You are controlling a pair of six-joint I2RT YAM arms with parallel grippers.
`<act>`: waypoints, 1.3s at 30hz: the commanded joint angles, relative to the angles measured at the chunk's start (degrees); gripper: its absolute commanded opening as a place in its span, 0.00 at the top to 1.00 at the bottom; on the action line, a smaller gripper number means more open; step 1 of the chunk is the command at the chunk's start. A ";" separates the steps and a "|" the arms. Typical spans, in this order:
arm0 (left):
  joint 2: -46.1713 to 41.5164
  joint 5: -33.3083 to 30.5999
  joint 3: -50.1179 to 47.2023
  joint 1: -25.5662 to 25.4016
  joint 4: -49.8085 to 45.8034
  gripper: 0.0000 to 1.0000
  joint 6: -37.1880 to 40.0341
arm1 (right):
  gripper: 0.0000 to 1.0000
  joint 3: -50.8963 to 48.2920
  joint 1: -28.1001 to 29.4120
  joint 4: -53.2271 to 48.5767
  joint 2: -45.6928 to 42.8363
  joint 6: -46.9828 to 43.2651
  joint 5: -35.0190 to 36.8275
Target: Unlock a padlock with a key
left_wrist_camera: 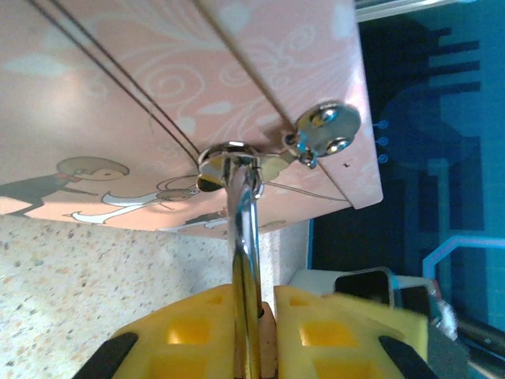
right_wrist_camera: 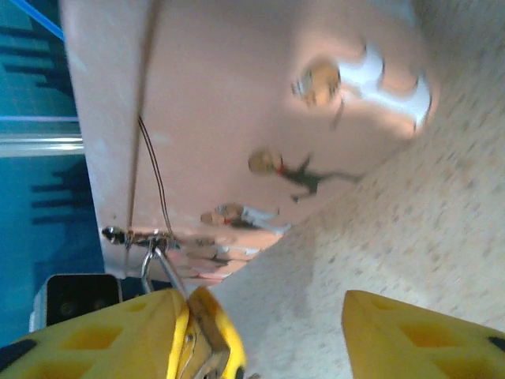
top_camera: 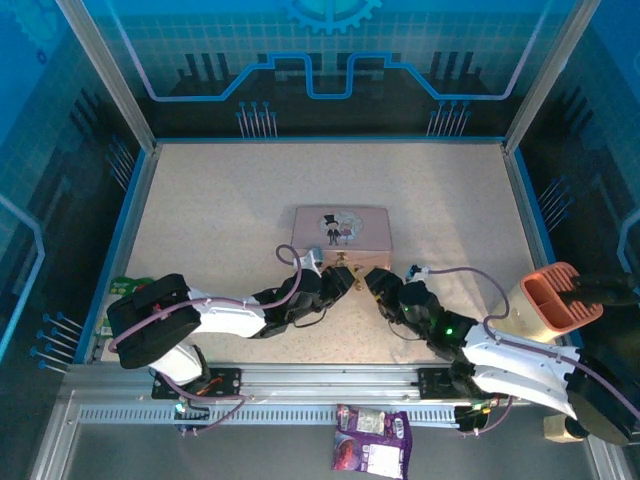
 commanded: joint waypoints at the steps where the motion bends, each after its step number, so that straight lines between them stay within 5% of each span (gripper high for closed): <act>1: -2.39 1.12 1.80 0.37 1.90 1.00 2.13 | 0.40 0.37 -5.48 -5.51 -2.79 -11.59 -5.64; 12: -3.48 2.06 0.66 2.97 -2.03 1.00 1.58 | 0.49 7.37 -4.87 -15.53 -10.36 -51.26 -10.22; 18: -5.62 1.93 -0.09 4.03 -5.34 1.00 1.56 | 0.54 5.56 3.78 -14.86 -11.31 -69.09 -2.86; 25: -5.96 2.50 0.30 4.49 -6.32 1.00 1.76 | 0.56 -1.20 17.51 -1.90 -8.28 -84.33 8.84; 32: -5.97 3.04 0.03 4.49 -6.57 1.00 1.66 | 0.57 -9.04 20.15 22.75 -0.44 -95.46 13.74; 39: -6.06 3.90 0.31 4.41 -6.79 1.00 1.54 | 0.61 -7.08 20.30 32.01 8.28 -101.92 15.84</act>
